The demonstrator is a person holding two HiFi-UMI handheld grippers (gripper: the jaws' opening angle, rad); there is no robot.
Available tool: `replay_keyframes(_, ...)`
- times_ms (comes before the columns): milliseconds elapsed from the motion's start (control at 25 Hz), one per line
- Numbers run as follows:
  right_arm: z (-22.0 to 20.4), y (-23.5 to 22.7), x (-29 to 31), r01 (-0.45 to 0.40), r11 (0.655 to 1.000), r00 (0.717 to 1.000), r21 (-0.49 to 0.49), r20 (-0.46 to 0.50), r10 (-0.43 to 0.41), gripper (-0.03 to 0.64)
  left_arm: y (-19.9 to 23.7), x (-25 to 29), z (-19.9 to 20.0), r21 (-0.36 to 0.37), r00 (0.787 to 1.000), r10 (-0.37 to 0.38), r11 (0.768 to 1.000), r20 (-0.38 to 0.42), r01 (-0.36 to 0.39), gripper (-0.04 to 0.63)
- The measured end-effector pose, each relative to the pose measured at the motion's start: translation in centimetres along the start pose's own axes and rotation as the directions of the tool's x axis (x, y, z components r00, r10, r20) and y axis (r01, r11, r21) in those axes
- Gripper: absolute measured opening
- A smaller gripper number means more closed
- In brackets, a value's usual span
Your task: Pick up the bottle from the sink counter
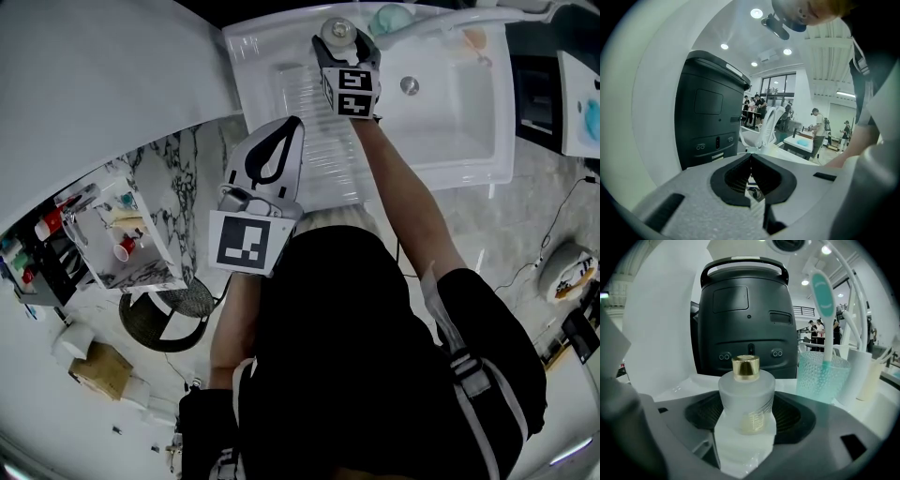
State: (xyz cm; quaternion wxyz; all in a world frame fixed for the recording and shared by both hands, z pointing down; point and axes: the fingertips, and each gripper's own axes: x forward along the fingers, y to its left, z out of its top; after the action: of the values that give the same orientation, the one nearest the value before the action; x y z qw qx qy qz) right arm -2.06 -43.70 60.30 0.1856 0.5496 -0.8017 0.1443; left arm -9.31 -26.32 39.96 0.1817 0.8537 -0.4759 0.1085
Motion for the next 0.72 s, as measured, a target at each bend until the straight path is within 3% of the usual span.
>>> replay_keyframes(720,-0.3,3.3,-7.2,-0.17,0.984,0.985,-0.057,0.007,0.171,0.322,-2.8,-1.2,0.7,0.008,0.996,0.066,0.998,0.06,-0.066,0.02)
